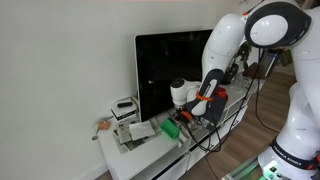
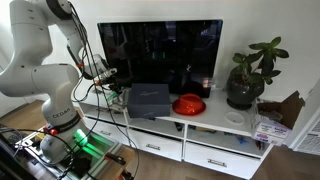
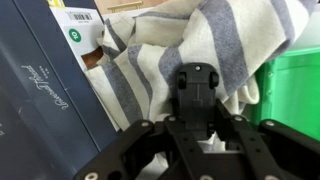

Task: Pick up the upside down laying toy car on the far left of the television stand and place it in the green storage box

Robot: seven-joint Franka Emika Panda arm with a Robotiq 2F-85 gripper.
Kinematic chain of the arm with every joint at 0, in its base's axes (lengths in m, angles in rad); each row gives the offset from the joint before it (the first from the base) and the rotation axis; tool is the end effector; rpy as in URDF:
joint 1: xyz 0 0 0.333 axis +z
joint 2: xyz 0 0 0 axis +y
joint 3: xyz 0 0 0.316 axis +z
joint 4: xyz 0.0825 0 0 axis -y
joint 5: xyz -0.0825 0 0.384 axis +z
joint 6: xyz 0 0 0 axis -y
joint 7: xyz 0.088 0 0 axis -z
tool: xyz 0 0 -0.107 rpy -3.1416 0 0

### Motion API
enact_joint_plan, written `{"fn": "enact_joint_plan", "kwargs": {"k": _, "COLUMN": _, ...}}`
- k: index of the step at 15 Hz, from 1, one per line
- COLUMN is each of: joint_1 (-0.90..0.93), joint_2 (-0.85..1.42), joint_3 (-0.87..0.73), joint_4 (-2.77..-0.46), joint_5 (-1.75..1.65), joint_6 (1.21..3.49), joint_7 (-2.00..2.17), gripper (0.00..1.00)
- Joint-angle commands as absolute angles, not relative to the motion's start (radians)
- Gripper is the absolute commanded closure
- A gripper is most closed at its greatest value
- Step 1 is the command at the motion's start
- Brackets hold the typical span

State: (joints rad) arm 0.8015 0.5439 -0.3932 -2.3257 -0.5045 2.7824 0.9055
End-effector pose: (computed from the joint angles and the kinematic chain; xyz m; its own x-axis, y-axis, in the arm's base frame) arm 0.4556 0.2012 0.1143 0.9885 0.0558 0.1405 0.0058 -0.9426 0.3337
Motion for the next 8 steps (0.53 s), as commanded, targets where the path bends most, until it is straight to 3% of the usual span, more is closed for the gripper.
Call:
{"fn": "enact_joint_plan", "kwargs": {"k": 1, "joint_1": 0.794, "joint_2": 0.608, "joint_3": -0.413, "joint_4": -2.302, "joint_5": -0.526, "joint_6": 2.84, "joint_7": 0.954, "gripper": 0.89}}
{"fn": "enact_joint_plan", "kwargs": {"k": 8, "joint_1": 0.826, "joint_2": 0.7, "joint_3": -0.443, "joint_4": -2.253, "joint_5": -0.454, "joint_6": 3.045, "joint_7": 0.905, "gripper": 0.89}}
